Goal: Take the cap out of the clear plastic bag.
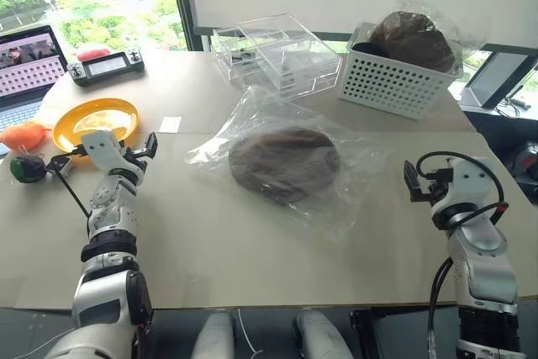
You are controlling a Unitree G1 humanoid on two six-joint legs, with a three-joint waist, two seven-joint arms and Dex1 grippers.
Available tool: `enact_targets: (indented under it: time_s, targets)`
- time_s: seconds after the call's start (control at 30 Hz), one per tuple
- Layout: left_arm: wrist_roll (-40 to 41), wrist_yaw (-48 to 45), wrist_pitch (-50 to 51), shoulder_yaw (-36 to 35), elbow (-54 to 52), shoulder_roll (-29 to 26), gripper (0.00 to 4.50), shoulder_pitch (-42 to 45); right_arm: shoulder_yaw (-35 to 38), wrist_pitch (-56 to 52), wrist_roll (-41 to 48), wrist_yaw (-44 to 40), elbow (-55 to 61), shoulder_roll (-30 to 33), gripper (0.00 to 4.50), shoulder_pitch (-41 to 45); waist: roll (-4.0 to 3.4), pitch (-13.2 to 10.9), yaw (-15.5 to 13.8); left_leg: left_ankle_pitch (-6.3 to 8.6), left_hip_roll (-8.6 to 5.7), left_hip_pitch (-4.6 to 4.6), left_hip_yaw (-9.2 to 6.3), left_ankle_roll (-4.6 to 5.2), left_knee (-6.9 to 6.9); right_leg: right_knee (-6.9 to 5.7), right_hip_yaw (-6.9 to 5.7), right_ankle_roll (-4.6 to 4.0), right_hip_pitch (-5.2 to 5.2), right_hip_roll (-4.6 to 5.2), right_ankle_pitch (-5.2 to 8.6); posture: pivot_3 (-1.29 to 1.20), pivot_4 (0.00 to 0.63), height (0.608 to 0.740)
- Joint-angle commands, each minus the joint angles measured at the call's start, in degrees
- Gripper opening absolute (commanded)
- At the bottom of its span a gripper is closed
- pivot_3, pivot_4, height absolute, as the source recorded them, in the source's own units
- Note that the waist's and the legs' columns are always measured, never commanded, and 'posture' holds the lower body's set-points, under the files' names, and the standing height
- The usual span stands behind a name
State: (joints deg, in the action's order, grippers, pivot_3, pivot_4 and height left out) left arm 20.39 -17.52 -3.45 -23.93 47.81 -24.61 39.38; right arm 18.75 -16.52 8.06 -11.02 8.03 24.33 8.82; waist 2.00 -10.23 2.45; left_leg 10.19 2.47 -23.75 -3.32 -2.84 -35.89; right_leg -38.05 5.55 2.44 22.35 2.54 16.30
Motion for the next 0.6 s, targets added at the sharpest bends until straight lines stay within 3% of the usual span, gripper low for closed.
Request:
enact_targets:
  time_s: [0.03,0.27,0.37,0.4,0.53,0.6]
  targets:
    - [0.01,-2.61,-0.32,1.05,-3.46,-0.31,4.39,0.22,0.43,-1.35,1.51,0.73,3.96,-0.3,4.5,2.26,0.0,0.0,0.0,0.0,0.0,0.0,0.0,0.0,0.0,0.0,0.0,0.0,0.0,0.0,0.0,0.0,0.15,0.735]
    - [0.82,-15.16,3.79,4.79,-9.4,-3.19,4.39,-0.53,-5.5,-10.19,8.73,-4.91,14.33,-1.0,4.5,6.5,0.0,0.0,0.27,0.0,0.02,0.01,0.0,0.0,0.01,-0.01,0.0,0.0,0.01,-0.04,0.0,0.0,0.15,0.735]
    - [3.85,-24.64,10.17,6.95,-19.08,-6.19,4.39,-3.88,-7.64,-16.27,16.24,-9.26,19.72,-0.52,4.5,9.44,-0.01,-0.02,0.49,0.0,0.03,-0.06,-0.01,0.0,0.03,0.0,0.01,-0.01,0.07,-0.03,0.0,0.0,0.15,0.735]
    - [4.85,-29.13,13.27,8.15,-23.08,-8.82,4.39,-5.78,-8.79,-18.69,19.78,-11.6,21.78,-0.07,4.5,10.59,-0.03,-0.03,0.52,0.0,0.04,-0.06,-0.02,0.0,0.03,-0.01,-0.01,-0.01,0.06,-0.04,0.0,0.0,0.15,0.735]
    - [18.23,-56.46,36.39,9.41,-40.94,-30.19,4.39,-16.71,-16.9,-26.28,28.05,-21.63,25.42,3.54,4.5,14.77,0.08,-0.17,2.31,0.0,0.16,-0.03,0.01,0.0,0.12,-0.02,0.0,-0.06,0.11,-0.1,0.01,0.0,0.15,0.735]
    - [21.12,-59.57,39.86,6.48,-41.57,-35.8,4.39,-16.81,-20.09,-27.02,28.26,-23.74,23.98,4.05,4.5,16.98,0.06,-0.22,2.53,0.0,0.23,-0.01,-0.01,-0.01,0.15,-0.05,-0.07,-0.18,0.12,-0.13,0.09,0.0,0.15,0.735]
